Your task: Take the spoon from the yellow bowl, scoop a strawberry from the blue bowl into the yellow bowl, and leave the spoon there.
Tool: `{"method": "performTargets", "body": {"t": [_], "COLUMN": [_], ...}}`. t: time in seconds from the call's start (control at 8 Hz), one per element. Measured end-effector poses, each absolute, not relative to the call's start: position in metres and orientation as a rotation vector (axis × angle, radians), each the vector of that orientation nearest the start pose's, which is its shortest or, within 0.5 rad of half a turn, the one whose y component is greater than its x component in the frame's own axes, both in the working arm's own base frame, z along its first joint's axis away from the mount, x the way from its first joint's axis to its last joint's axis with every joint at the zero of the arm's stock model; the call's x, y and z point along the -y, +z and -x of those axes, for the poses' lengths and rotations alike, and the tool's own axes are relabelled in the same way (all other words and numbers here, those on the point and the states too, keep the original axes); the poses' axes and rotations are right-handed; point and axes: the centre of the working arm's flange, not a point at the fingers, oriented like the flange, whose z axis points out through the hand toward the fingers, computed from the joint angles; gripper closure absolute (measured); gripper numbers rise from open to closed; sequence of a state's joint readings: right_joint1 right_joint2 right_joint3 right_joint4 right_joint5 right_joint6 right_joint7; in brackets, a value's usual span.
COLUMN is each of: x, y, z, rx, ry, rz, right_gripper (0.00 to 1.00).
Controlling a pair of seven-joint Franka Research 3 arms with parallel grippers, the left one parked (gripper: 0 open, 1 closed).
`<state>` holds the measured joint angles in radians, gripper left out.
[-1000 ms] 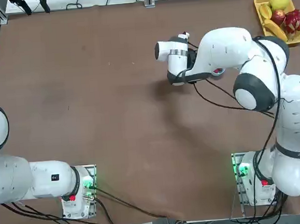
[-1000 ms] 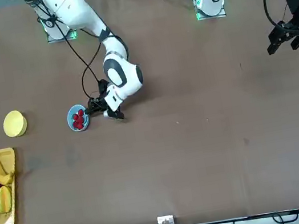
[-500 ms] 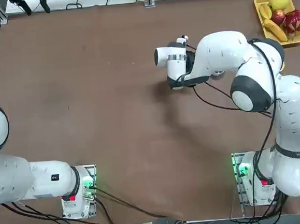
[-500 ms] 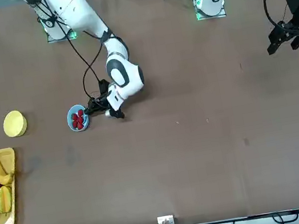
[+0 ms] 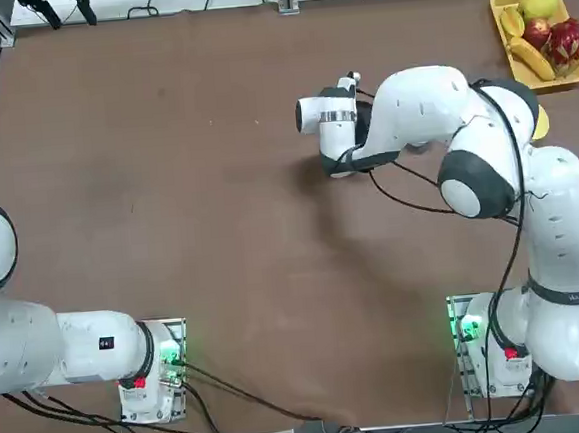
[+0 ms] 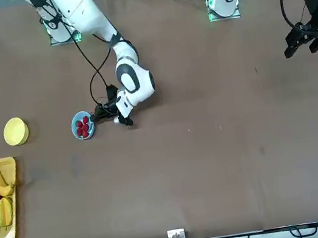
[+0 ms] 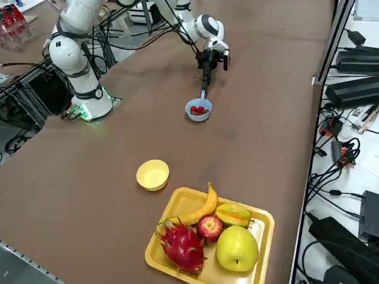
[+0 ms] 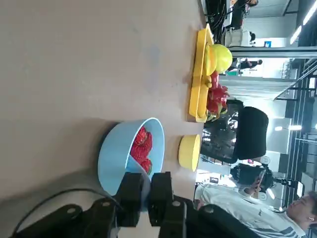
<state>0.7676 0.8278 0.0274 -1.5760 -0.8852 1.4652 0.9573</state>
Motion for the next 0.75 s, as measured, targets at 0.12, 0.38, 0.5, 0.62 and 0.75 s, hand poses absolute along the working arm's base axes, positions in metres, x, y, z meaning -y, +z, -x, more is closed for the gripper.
{"method": "performTargets", "body": {"t": [0.12,0.38,0.5,0.62,0.75], "x": [-0.371,-0.377,-0.379,-0.38,-0.381], "y": [0.15,0.153,0.151,0.15,0.148], "z": [-0.488,-0.487,-0.485,-0.483,-0.481], "rx": [-0.205,-0.205,-0.212,-0.215,-0.219], "ry": [0.097,0.107,0.113,0.115,0.116], "rz": [-1.925,-1.914,-1.9,-1.885,-1.873], "right_gripper": [0.89,0.89,0.89,0.89,0.89]}}
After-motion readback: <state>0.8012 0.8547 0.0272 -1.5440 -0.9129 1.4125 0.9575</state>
